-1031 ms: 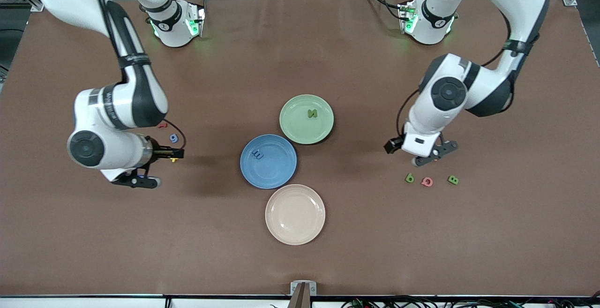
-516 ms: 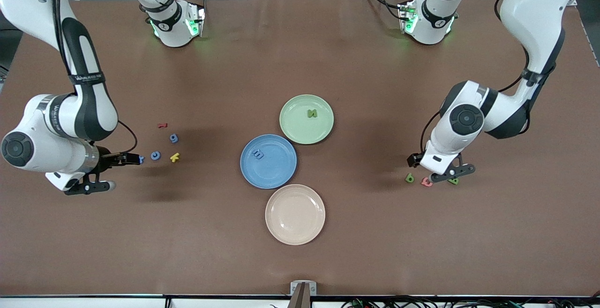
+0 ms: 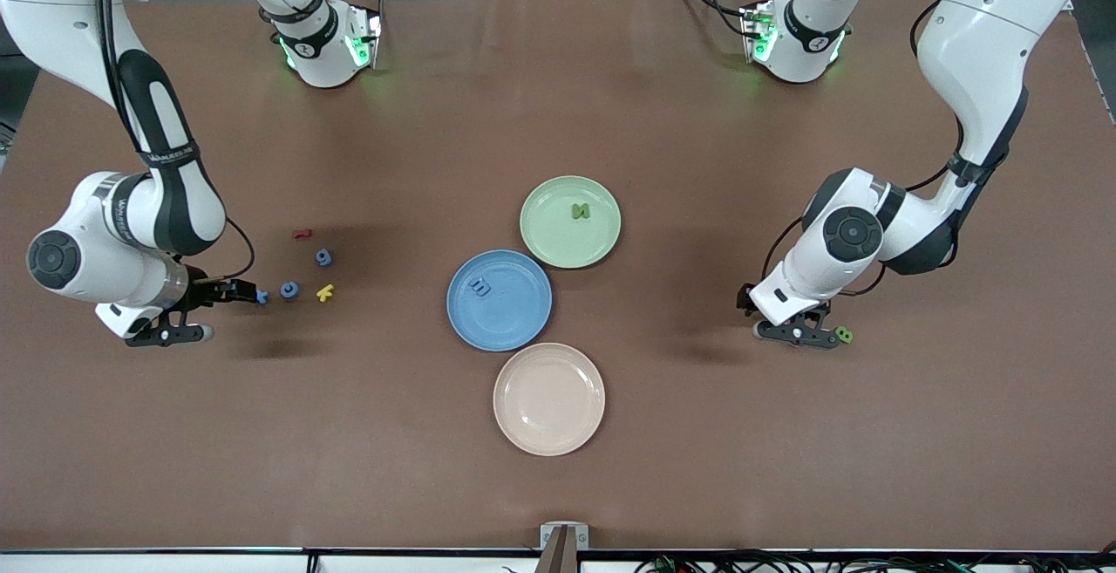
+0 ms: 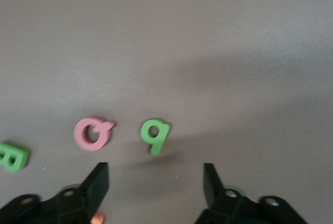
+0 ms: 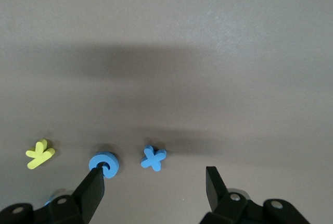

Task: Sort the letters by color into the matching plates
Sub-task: 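Grasp the green q with the left gripper while the right gripper grasps the x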

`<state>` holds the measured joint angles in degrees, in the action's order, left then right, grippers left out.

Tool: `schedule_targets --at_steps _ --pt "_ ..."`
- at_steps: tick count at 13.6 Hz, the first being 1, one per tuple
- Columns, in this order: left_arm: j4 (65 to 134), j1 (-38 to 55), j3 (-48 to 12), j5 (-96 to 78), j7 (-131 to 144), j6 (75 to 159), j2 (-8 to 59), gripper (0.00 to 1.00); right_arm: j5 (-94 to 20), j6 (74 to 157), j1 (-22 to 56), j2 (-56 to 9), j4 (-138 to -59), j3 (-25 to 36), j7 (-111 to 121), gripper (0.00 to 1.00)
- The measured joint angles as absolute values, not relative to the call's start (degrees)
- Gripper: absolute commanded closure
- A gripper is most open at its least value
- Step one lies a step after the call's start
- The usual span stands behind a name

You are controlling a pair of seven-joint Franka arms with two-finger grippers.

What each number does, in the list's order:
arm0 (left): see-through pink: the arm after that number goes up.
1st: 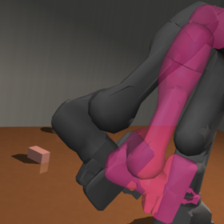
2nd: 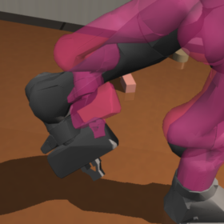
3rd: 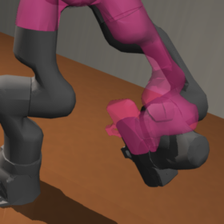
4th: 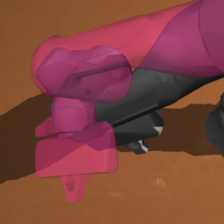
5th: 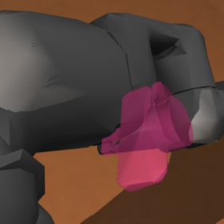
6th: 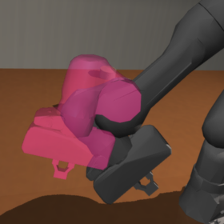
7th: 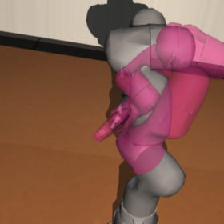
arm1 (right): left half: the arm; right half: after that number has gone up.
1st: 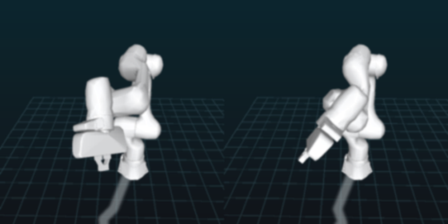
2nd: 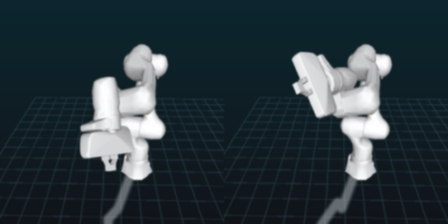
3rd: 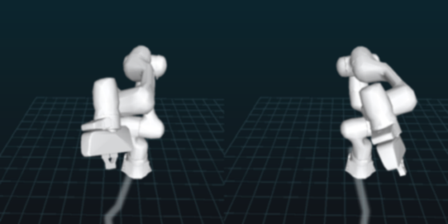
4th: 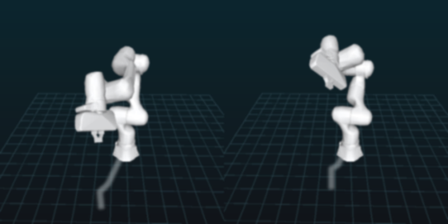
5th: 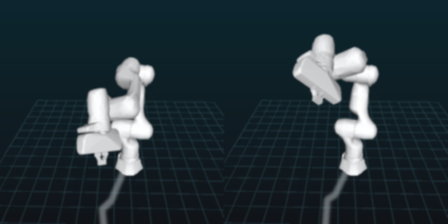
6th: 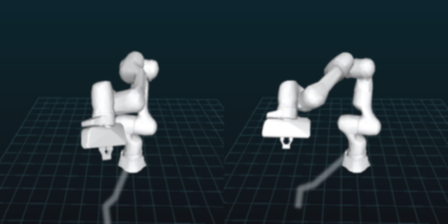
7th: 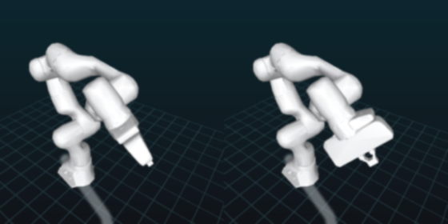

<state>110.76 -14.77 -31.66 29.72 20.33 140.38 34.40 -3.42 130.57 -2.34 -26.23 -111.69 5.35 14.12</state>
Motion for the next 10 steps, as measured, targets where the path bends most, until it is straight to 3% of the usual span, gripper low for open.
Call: schedule_targets --at_steps 5,10 --pt "109.8 -14.42 -31.73 29.76 12.55 141.96 37.24 0.38 -3.42 134.34 -2.35 -26.21 -114.76 5.27 13.9 0.32" --pt "108.62 -14.51 -31.67 32.84 8.08 141.96 37.97 0.39 -3.44 136.38 -2.35 -27.35 -115.76 5.27 11.86 0.34"
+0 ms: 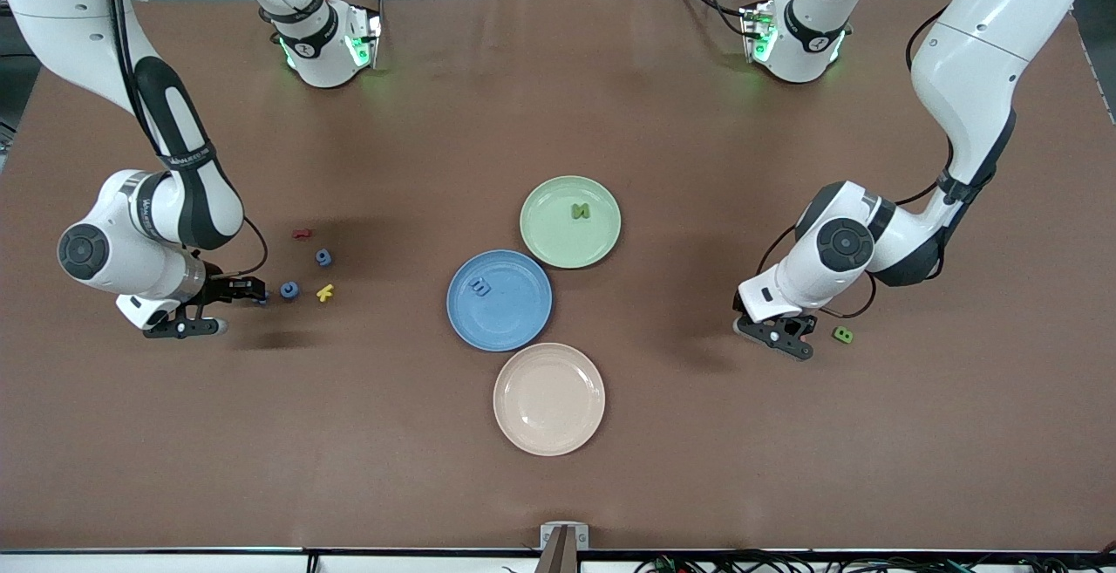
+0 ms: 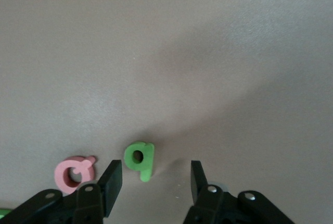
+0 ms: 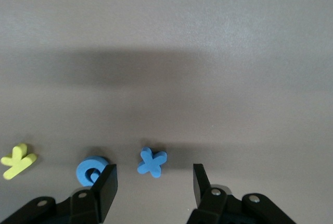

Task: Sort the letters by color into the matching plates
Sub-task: 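Grasp the green q with the left gripper while the right gripper grasps the x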

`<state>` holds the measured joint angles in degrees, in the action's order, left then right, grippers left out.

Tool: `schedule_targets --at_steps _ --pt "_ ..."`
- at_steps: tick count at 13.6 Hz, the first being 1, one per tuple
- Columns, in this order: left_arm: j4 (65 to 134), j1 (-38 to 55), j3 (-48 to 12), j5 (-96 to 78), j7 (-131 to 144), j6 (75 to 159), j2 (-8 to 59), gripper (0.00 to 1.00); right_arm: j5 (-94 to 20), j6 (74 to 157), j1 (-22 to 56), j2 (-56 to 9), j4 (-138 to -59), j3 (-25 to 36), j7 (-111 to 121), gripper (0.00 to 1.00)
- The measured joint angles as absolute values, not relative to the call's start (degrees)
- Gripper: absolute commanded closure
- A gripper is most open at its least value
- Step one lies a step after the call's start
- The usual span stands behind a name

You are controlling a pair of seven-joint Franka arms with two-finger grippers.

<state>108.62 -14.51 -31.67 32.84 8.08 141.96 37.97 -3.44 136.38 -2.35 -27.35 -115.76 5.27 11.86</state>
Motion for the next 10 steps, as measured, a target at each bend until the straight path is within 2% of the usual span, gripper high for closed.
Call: schedule_targets --at_steps 8,10 --pt "107.97 -14.81 -31.54 35.67 7.89 141.96 39.72 0.46 -3.44 137.74 -2.34 -29.4 -116.0 5.01 5.15 0.41" --pt "107.71 -14.81 -31.54 35.68 7.89 141.96 40.09 0.53 -3.44 138.82 -2.34 -29.93 -116.06 5.01 5.06 0.48"
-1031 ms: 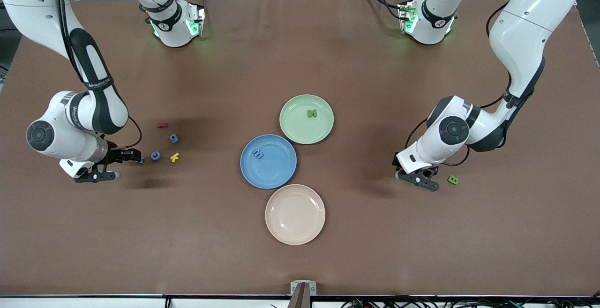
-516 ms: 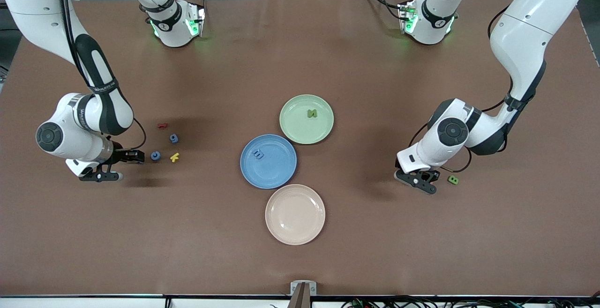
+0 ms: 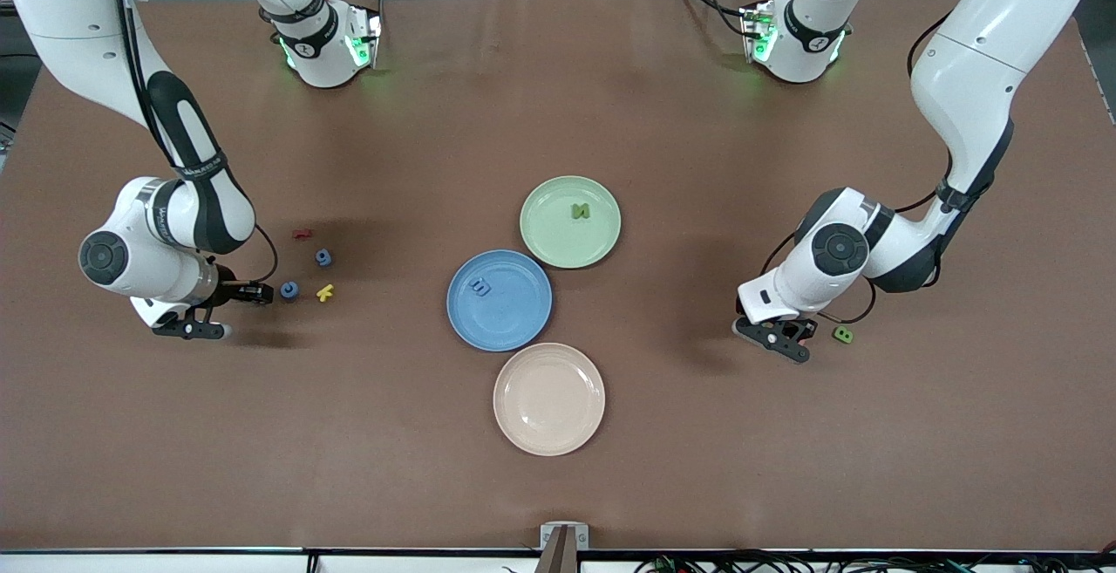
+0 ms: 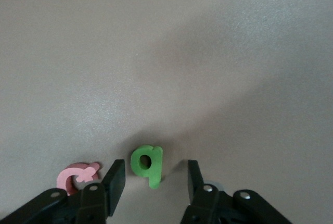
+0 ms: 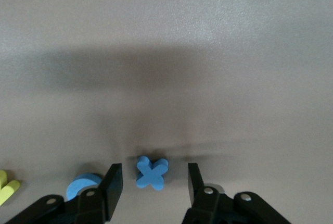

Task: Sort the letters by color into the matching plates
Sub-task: 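Grasp the green q with the left gripper while the right gripper grasps the x, then drop the q onto the green plate while the right gripper drops the x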

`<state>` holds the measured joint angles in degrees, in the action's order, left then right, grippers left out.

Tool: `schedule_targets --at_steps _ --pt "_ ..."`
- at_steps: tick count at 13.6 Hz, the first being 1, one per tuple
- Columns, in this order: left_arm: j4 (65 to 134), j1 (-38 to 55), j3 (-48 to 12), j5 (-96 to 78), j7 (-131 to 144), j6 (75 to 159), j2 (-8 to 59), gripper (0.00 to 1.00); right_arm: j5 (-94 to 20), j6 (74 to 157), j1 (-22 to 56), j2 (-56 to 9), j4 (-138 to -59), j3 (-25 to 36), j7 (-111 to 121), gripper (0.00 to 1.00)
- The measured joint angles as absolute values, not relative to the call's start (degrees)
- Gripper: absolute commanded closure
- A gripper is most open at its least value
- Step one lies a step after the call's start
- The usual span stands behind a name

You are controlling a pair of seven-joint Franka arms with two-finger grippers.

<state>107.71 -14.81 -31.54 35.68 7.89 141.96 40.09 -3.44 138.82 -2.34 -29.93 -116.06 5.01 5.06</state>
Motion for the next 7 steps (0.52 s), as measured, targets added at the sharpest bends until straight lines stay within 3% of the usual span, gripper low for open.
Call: schedule_targets --at_steps 3,7 --pt "107.18 -14.82 -31.52 35.71 7.88 141.95 40.74 0.61 -3.44 139.31 -2.34 -30.51 -116.02 5.03 5.02 0.6" --pt "106.78 -14.81 -31.51 35.73 7.87 141.96 41.04 0.84 -3.44 139.3 -2.34 -30.36 -115.99 5.04 4.98 0.77"
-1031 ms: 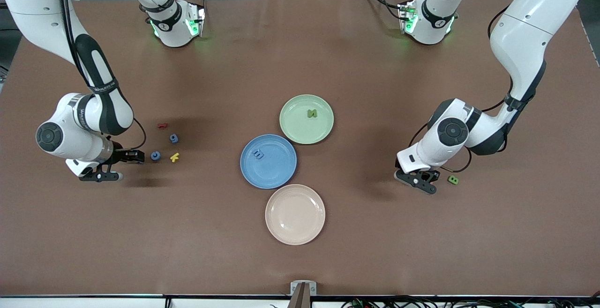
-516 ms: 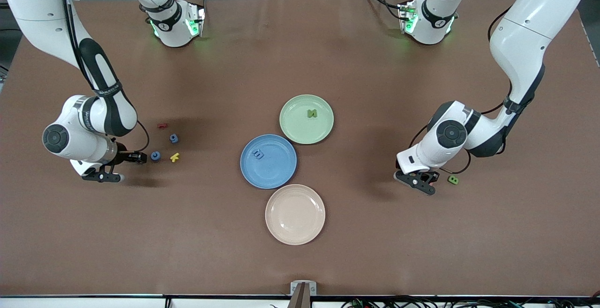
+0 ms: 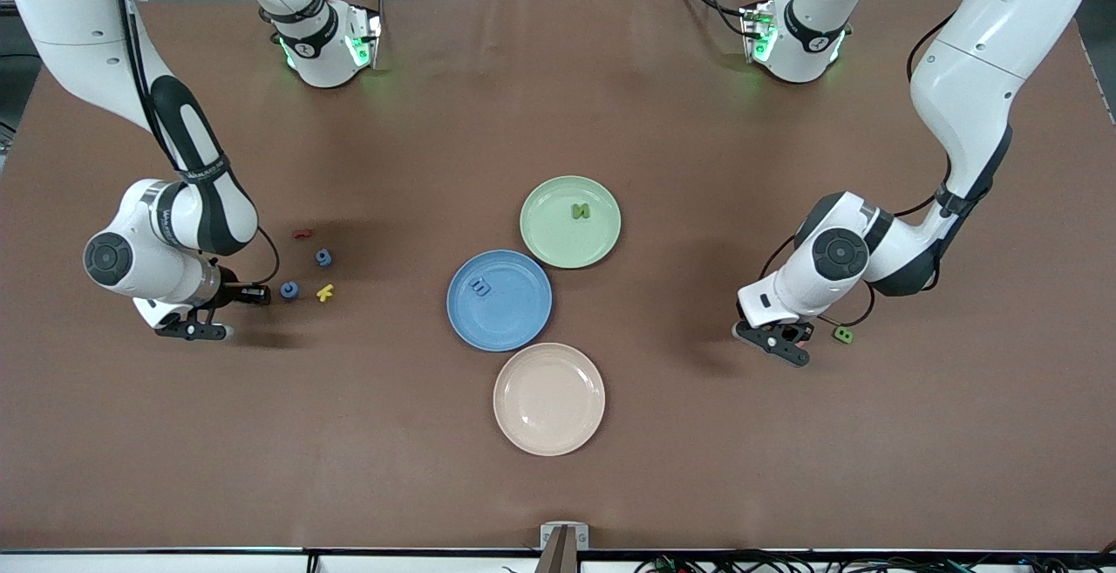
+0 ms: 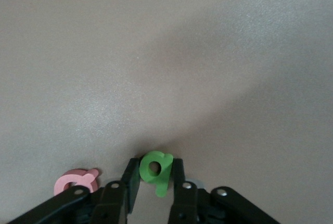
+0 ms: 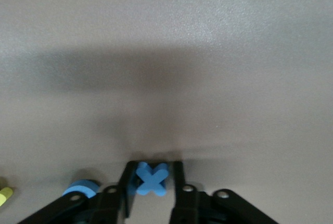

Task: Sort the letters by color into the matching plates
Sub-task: 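Drop the q onto the green plate while the right gripper drops the x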

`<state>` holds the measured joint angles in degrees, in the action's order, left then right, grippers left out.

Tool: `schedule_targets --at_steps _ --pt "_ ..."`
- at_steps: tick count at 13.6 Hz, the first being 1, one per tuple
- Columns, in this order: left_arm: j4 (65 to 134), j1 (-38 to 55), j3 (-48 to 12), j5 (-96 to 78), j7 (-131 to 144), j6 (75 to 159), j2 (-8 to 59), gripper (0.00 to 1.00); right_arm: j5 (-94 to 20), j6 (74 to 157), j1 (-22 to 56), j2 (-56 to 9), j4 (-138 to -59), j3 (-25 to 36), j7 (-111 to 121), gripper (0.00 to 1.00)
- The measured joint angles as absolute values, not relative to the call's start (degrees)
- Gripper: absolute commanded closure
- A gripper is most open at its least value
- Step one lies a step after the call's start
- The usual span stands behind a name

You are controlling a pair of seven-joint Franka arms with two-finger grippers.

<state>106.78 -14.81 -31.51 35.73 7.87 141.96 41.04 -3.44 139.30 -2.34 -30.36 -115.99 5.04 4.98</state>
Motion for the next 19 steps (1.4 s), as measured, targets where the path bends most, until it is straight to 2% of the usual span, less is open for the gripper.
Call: schedule_targets --at_steps 1,2,5,8,12,16,19 --pt "106.72 -14.81 -31.51 35.73 7.87 141.95 41.05 0.92 -3.44 139.29 -2.34 -30.35 -115.99 5.04 4.98 0.8" --pt "106.63 -14.8 -31.53 35.73 7.87 141.95 41.05 0.95 -3.44 139.24 -2.34 -30.32 -115.98 5.04 4.97 0.82" --pt "106.5 -14.8 -32.18 35.73 7.87 141.28 41.03 0.96 -3.44 138.23 -2.3 -30.3 -115.77 4.97 4.96 0.82" --pt "105.98 -15.0 -35.5 35.73 10.26 136.44 40.41 0.96 -3.44 132.61 -0.98 -29.46 -113.77 4.54 2.56 0.82" --pt "105.79 -14.97 -42.18 35.73 19.27 130.18 38.9 0.96 -3.44 126.66 4.98 -25.84 -111.08 4.14 -6.87 0.82" --pt "106.16 -14.65 -49.96 35.71 32.91 126.22 38.89 0.97 -3.5 115.85 12.83 -25.23 -102.89 3.69 -22.47 0.82" --pt "107.36 -12.96 -54.0 35.69 45.44 125.82 38.98 0.97 -4.75 114.54 20.09 -25.64 -99.53 3.34 -33.7 0.82"
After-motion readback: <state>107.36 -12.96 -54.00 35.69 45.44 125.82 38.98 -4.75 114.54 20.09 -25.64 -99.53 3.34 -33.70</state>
